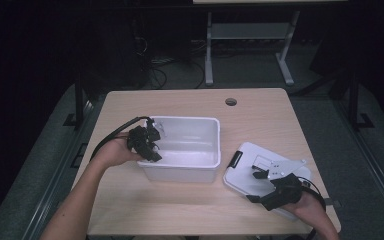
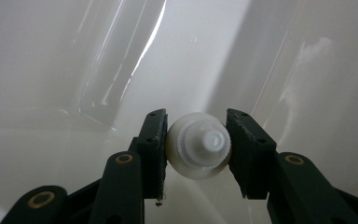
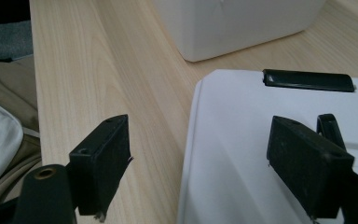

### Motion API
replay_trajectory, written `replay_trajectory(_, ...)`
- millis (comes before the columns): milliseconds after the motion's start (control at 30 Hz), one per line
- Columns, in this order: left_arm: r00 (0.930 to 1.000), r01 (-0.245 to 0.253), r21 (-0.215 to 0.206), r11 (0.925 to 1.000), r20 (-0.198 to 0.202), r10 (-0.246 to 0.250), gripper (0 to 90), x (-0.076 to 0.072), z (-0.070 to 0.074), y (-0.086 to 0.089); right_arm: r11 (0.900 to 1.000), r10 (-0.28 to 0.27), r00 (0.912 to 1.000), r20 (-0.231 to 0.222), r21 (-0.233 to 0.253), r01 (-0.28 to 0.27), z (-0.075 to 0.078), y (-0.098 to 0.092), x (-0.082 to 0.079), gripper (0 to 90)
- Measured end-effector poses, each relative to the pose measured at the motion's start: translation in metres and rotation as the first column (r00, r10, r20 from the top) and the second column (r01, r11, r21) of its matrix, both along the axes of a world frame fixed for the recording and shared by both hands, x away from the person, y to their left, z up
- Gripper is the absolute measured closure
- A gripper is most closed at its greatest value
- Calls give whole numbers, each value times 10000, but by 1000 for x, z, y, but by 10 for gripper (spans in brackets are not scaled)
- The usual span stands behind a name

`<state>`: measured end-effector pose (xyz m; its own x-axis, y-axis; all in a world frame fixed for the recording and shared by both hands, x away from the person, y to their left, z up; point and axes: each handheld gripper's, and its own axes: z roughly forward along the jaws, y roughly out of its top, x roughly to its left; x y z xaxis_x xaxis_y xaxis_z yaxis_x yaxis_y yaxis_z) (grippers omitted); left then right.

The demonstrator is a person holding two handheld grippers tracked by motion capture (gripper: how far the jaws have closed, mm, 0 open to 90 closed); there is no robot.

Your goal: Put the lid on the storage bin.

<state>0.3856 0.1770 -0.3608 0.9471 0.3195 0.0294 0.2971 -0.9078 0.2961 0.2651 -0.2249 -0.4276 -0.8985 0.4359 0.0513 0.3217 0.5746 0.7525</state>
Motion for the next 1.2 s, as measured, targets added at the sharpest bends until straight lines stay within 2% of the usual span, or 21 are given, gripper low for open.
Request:
replay_trajectory(467, 9999, 106, 145, 9998, 68, -107, 612, -2, 1, -2, 10000, -39, 9999, 149, 46, 39, 2, -3, 0, 207)
replay_trajectory(700, 9999, 109, -31, 9999, 37, -108, 612, -3, 5, -2, 10000, -54, 9998, 199, 40, 53, 2, -3, 0, 207)
replay_trajectory(967, 9996, 76, -270, 9996, 260, -69, 590, -10, 22, 3, 10000, -87, 9999, 95, 33, 87, 2, -3, 0, 207)
replay_trajectory(1200, 9989, 57, -623, 9980, 461, -28, 573, -22, 41, 11, 9999, -146, 9999, 50, -53, 147, 1, -3, 1, 207)
